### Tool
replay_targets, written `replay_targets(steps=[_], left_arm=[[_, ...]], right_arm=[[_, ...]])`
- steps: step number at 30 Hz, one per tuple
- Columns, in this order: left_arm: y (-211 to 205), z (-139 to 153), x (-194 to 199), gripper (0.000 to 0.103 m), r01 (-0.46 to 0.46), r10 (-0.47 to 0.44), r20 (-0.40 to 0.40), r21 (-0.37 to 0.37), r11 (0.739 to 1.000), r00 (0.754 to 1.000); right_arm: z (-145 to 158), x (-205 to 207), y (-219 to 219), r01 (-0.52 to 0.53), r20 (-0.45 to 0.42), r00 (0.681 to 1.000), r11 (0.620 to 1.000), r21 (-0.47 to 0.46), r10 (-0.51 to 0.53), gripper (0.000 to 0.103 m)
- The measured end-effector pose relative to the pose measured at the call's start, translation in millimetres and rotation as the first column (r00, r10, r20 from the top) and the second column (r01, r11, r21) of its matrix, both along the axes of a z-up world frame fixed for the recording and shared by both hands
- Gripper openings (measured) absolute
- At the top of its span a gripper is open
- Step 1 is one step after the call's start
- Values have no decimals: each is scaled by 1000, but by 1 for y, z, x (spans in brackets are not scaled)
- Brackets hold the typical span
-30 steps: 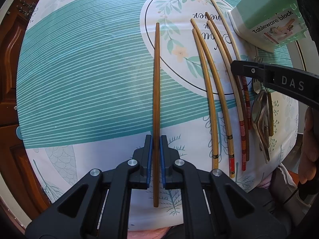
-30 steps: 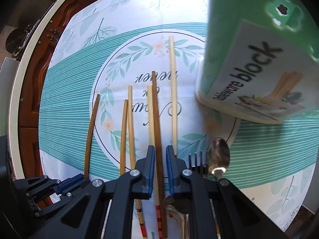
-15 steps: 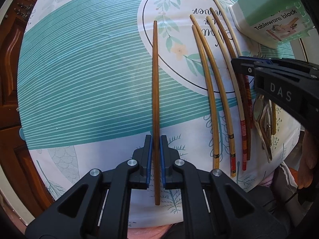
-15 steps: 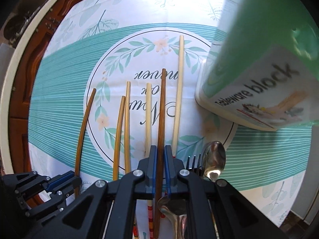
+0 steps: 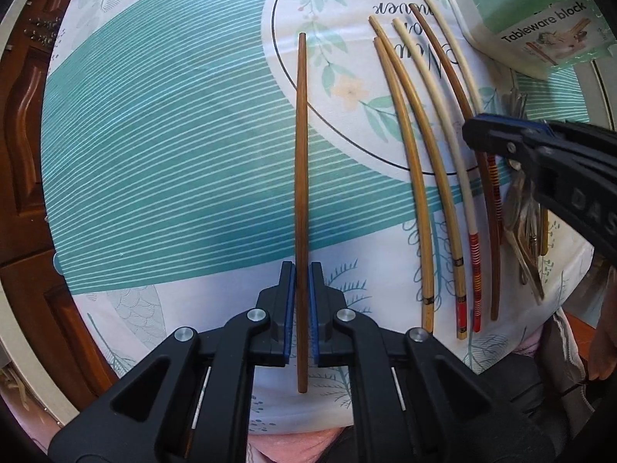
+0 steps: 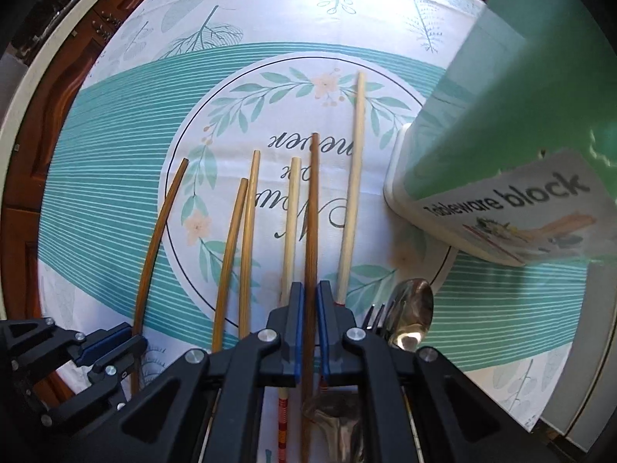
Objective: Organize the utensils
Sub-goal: 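Close the left tool on a plain chopstick while the right tool closes on a dark wooden chopstick, then lift both wooden chopsticks and carry them over the green holder, then open both tools to drop the chopsticks into the holder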
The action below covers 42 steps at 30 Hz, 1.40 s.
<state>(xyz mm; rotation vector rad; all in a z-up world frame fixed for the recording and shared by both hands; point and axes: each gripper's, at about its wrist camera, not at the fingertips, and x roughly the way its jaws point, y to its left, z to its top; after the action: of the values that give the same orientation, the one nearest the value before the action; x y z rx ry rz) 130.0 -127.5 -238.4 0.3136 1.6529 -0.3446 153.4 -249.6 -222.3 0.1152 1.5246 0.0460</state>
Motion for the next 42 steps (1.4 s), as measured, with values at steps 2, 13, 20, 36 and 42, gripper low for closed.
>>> replay_targets(steps=[2, 13, 20, 36, 42], left_arm=[[3, 6, -1, 4, -13, 14, 27, -50, 999, 1000], [18, 100, -63, 4, 16, 156, 445, -359, 933, 882], [-6, 191, -92, 4, 139, 241, 637, -486, 863, 732], [-93, 257, -1, 4, 279, 442, 764, -604, 747, 470], [-98, 205, 11, 4, 272, 447, 773, -596, 756, 451]], right_arm=[[3, -6, -7, 15, 12, 1000, 998, 67, -16, 6], [65, -70, -39, -45, 306, 950, 937, 346, -68, 6], [129, -113, -79, -89, 583, 798, 926, 368, -154, 6], [210, -73, -163, 120, 895, 281, 938, 324, -346, 6], [182, -55, -160, 97, 924, 278, 964, 247, -264, 6]])
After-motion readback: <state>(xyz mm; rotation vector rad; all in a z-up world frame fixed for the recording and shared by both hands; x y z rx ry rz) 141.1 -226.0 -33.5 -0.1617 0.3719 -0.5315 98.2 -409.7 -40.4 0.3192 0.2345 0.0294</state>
